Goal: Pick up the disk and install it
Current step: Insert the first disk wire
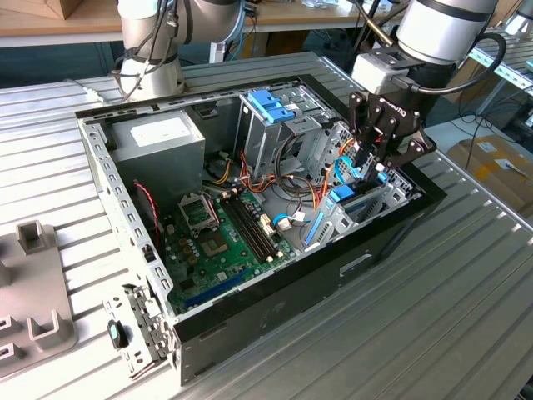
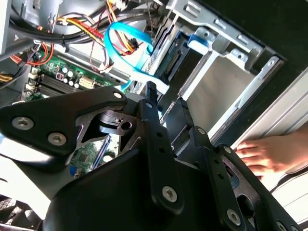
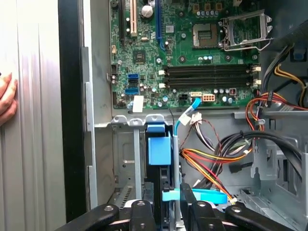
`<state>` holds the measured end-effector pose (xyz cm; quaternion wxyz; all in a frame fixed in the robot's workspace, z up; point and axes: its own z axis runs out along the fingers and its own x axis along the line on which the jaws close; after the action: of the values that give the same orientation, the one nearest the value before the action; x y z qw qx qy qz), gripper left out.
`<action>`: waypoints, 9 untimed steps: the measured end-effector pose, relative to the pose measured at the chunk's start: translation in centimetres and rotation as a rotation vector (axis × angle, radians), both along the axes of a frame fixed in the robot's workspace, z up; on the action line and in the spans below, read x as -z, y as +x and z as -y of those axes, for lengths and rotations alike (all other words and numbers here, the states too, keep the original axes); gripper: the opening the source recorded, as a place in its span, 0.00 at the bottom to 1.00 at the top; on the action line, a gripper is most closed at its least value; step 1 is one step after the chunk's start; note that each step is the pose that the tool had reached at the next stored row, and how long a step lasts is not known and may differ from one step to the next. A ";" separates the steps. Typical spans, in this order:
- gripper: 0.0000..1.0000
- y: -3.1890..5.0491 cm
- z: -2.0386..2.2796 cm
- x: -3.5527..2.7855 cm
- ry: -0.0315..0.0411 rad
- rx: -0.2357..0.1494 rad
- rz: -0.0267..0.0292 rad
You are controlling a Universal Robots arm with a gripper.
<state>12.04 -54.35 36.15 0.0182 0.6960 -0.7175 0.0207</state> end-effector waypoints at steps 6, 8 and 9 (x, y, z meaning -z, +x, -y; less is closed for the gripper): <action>0.36 0.76 -0.11 0.00 0.0000 0.000 0.0000; 0.36 0.76 -0.11 0.00 0.0000 0.000 0.0000; 0.36 0.77 -0.11 0.00 0.0000 0.000 -0.0001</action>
<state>12.80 -54.23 36.15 0.0182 0.6960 -0.7175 0.0207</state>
